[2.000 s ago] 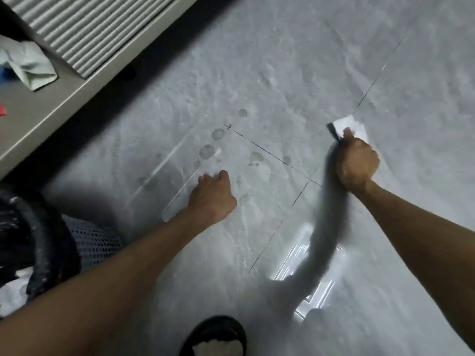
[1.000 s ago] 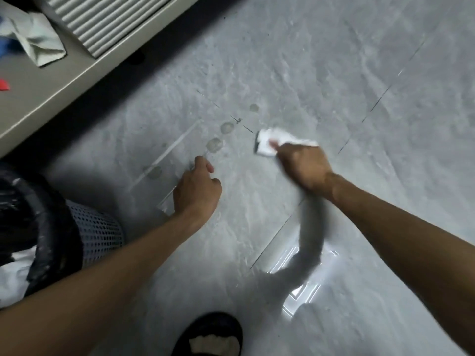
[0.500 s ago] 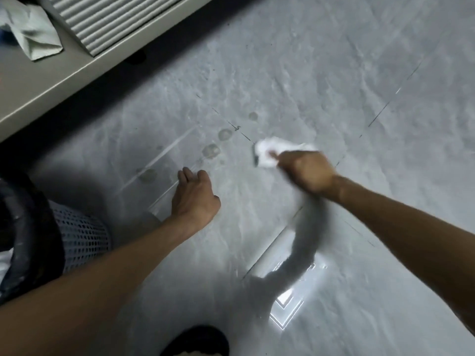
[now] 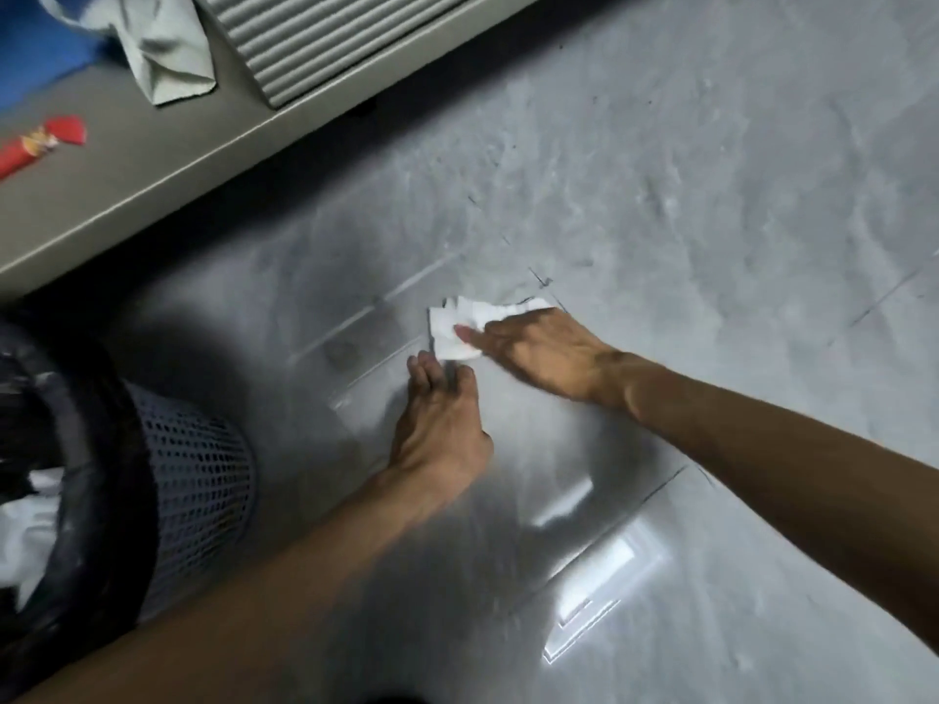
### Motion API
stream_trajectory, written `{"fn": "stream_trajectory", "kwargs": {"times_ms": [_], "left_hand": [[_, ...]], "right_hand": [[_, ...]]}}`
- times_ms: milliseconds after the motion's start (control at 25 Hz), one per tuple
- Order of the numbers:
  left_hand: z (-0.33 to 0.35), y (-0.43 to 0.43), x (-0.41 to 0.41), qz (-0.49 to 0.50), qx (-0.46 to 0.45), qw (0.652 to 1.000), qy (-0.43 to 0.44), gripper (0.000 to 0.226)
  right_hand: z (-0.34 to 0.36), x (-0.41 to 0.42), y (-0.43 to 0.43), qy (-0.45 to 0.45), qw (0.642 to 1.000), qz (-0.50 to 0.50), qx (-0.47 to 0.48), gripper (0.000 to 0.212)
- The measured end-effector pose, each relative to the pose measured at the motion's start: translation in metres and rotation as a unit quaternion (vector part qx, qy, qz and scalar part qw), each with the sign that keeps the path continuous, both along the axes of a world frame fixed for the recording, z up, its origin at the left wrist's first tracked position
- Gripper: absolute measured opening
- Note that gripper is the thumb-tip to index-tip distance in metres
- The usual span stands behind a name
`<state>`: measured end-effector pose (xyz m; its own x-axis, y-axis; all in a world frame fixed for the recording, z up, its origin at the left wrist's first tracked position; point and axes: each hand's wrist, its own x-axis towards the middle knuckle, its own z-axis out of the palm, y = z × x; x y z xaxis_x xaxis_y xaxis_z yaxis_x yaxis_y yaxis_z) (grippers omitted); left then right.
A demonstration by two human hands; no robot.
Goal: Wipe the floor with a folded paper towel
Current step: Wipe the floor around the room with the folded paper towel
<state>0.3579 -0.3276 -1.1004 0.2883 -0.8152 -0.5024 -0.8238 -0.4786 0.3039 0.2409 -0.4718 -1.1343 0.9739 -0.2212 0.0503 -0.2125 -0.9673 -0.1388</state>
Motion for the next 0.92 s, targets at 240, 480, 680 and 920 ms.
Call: {"fn": "stream_trajectory", "kwargs": {"times_ms": [240,480,680,920], "left_hand": [[0.009,0.000,0.012,0.012,0.019,0.998,0.059,0.057],[0.013,0.011,0.012,0.061,-0.081,0.992,0.077,0.044],[0.010,0.040,0.029,0.111,-0.152,0.978,0.086,0.031],[0.006,0.062,0.046,0.176,-0.051,0.983,-0.034,0.055]], "right_hand": [[0.003,-0.023,-0.084,0.010,0.826,-0.563,0.014,0.040],[0.000,0.041,0.013,0.012,0.998,-0.015,0.056,0.041],[0.003,0.001,-0.077,-0.001,0.958,-0.286,-0.014,0.043],[-0.002,0.144,0.034,0.001,0.936,-0.343,0.081,0.037]]}}
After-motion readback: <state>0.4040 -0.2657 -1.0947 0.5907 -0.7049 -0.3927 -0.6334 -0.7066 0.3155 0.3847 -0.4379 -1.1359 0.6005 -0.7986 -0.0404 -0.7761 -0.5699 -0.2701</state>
